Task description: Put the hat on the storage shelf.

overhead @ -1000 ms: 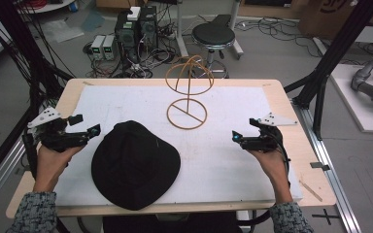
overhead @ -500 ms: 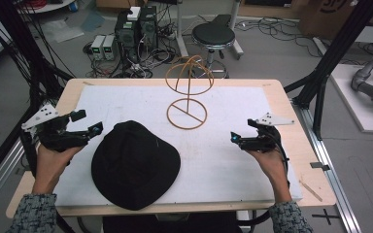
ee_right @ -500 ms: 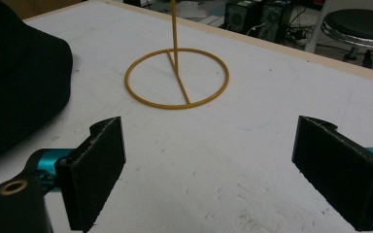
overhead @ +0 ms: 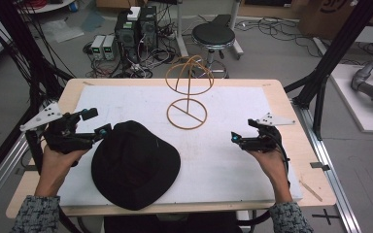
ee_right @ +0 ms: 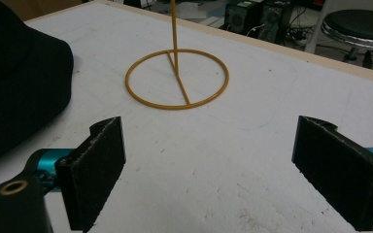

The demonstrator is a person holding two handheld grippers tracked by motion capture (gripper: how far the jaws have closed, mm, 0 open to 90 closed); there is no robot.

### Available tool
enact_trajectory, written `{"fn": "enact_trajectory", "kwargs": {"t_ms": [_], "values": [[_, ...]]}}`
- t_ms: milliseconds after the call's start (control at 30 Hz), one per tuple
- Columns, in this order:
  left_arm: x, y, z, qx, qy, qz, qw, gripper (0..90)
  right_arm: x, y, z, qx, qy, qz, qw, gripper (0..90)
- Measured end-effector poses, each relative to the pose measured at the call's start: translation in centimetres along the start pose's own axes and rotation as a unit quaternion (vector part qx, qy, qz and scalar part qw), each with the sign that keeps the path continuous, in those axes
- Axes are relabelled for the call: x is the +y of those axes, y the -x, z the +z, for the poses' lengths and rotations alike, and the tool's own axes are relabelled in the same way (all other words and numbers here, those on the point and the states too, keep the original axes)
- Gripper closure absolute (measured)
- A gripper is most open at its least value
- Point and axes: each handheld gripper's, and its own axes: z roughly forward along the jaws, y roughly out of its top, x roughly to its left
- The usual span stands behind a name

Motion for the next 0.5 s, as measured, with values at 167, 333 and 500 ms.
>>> {"fn": "enact_trajectory", "kwargs": {"t_ms": [167,333,500], "values": [[-0.2,1.1,1.1,-0.019,-0.017,0.014,0.9996,14.3,0.0,0.0,0.2,0.003,-0.004,-0.004,1.0000,11.8],[-0.7,1.4,1.9,-0.017,-0.026,0.027,0.9992,14.7,0.0,-0.1,0.1,0.006,-0.002,-0.004,1.0000,11.8],[-1.6,1.1,2.5,-0.022,-0.039,0.029,0.9986,16.4,0.0,-0.2,0.2,0.005,-0.004,-0.001,1.0000,11.8]]}}
